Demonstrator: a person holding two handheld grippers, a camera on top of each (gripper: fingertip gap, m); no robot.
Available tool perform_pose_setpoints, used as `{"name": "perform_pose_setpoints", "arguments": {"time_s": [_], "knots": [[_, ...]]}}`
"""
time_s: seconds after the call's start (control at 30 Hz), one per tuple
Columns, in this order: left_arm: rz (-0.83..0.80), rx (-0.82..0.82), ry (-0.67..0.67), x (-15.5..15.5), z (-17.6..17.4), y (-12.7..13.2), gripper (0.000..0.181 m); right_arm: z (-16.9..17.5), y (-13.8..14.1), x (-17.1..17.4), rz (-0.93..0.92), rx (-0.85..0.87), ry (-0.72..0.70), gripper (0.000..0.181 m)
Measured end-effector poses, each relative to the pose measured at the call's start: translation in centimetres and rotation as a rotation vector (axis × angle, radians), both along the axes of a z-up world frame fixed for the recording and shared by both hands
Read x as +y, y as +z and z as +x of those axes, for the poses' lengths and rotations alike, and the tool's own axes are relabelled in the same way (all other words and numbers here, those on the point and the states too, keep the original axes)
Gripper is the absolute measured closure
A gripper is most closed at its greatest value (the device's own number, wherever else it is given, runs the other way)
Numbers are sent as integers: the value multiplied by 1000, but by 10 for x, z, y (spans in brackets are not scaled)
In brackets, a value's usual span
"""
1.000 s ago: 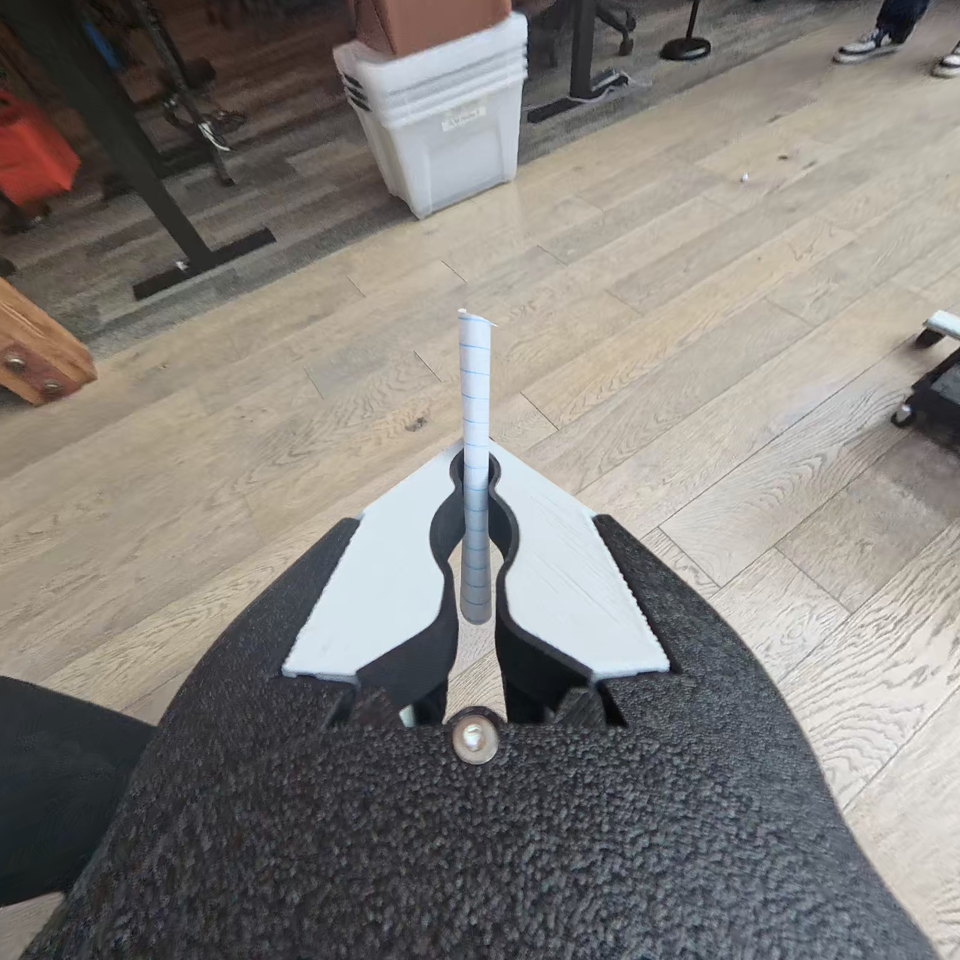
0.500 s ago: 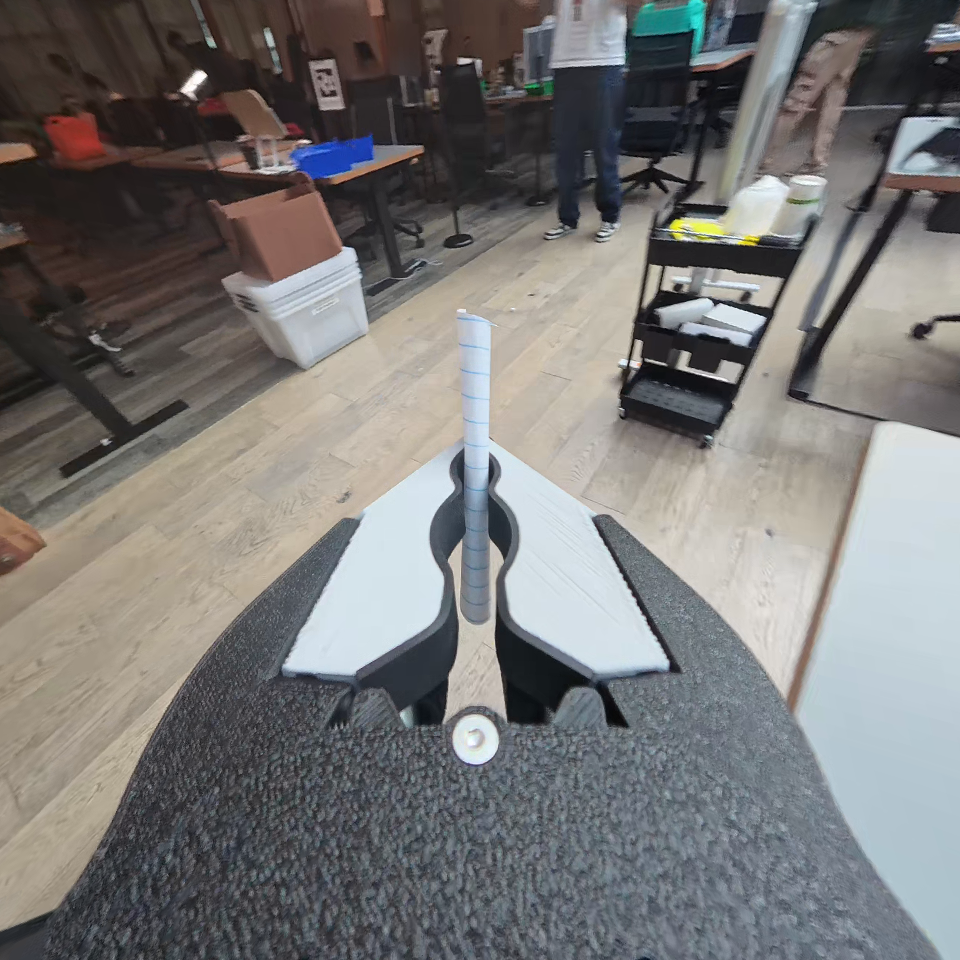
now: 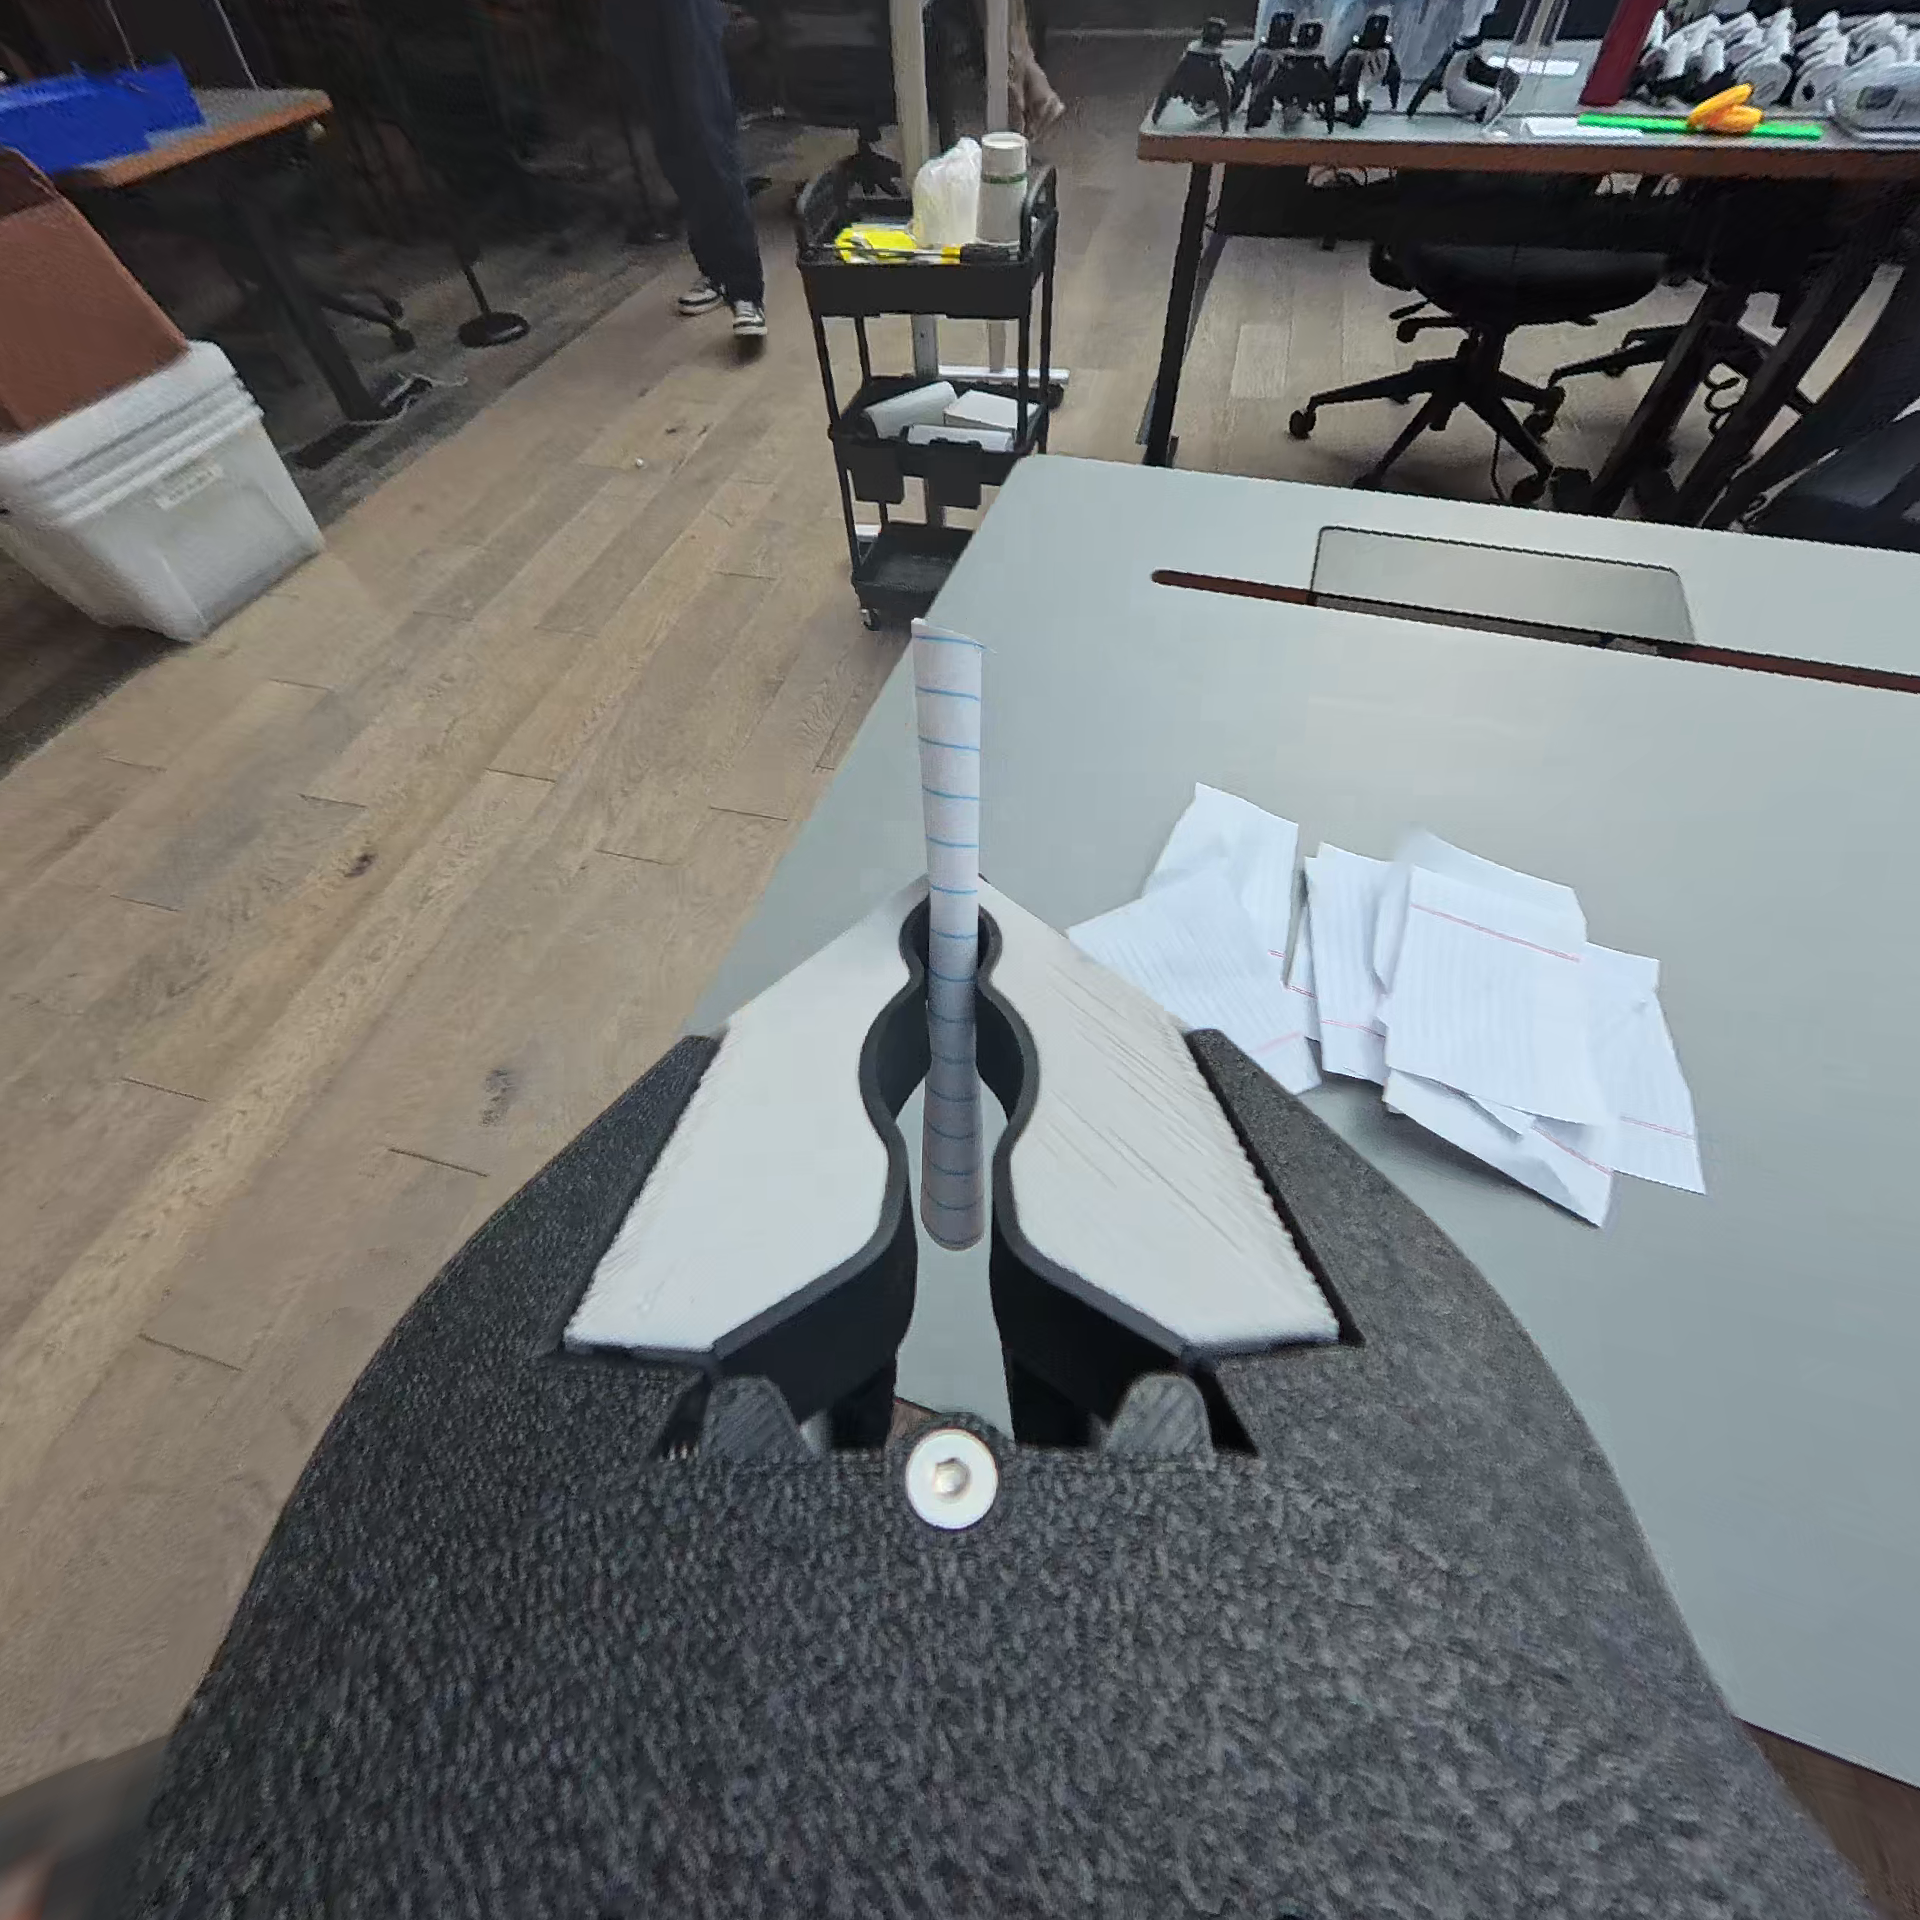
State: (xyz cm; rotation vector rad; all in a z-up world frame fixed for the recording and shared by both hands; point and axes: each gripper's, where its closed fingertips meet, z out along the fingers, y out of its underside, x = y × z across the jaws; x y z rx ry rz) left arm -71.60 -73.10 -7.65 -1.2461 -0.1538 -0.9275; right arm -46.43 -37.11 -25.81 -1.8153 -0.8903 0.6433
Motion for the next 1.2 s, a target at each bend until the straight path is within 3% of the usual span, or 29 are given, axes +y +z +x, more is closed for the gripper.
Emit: {"name": "perform_pose_setpoints", "arguments": {"time_s": [0.17, 0.33, 0.5, 0.6, 0.67, 0.73, 0.83, 0.97, 1.1, 1.2], "knots": [[-2, 10, -43, 80, 73, -1, 158, 38, -39, 91, -151, 36, 36, 181], [35, 26, 1, 171, 146, 8, 158, 41, -96, 190, -426, 96, 106, 181], [23, 12, 64, 237, 199, 17, 158, 32, -156, 254, -522, -38, 131, 181], [-11, 8, 72, 262, 213, 16, 158, 24, -168, 265, -474, -152, 203, 170], [-25, 8, 68, 276, 216, 14, 158, 22, -166, 264, -334, -270, 279, 161], [-30, 5, 55, 289, 215, 12, 157, 25, -170, 259, -196, -409, 350, 139], [-20, 6, 16, 311, 210, 6, 158, 35, -193, 250, -181, -567, 415, 99], [4, 5, -62, 346, 203, -2, 158, 43, -203, 249, -131, -652, 457, 85], [21, 26, -143, 375, 198, -4, 158, 41, -182, 246, -111, -617, 463, 87], [22, 15, -198, 394, 193, -3, 158, 30, -131, 241, -108, -404, 415, 81]]}}
